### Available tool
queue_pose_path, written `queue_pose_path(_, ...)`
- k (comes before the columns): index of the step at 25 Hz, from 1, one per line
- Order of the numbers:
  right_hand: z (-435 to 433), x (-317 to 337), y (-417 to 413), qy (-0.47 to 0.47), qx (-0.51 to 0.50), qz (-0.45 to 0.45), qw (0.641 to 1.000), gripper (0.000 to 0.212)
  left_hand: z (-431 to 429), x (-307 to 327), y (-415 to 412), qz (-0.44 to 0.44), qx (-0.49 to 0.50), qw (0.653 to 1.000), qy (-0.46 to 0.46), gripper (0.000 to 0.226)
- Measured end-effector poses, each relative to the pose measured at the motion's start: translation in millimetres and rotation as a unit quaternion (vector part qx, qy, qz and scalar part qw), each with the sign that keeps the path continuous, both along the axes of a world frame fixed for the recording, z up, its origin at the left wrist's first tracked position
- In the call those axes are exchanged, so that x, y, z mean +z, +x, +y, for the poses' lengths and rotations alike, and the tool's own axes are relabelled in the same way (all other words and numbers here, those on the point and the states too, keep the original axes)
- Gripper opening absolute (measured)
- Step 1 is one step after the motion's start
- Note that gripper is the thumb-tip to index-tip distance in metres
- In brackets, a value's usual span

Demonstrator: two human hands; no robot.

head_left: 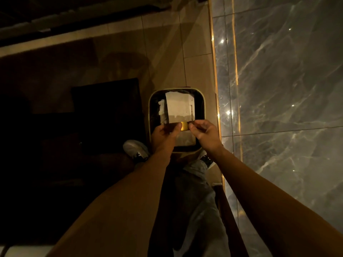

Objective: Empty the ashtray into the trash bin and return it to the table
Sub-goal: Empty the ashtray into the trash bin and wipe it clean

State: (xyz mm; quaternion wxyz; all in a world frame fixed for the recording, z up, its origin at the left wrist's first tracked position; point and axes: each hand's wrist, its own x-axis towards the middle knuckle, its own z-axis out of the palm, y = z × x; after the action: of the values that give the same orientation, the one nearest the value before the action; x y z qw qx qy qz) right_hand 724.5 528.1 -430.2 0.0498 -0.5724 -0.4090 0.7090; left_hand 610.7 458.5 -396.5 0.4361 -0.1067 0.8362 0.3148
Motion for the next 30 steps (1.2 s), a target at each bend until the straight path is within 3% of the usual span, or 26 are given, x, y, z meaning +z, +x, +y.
queue_pose_path(9, -3, -13, -3, 0.021, 0.000, -0.010, 1.000, 0.025, 6, -18, 0, -0.002, 0.000, 1.000, -0.005, 0.046)
queue_pose_path(22, 0, -24, -5, 0.041, 0.058, -0.049, 0.996, 0.020, 4, -27, 1, 0.053, -0.111, 0.992, -0.011, 0.040)
queue_pose_path(30, -2, -24, -4, 0.045, 0.088, -0.046, 0.994, 0.025, -1, -32, 3, 0.072, -0.208, 0.975, -0.027, 0.089)
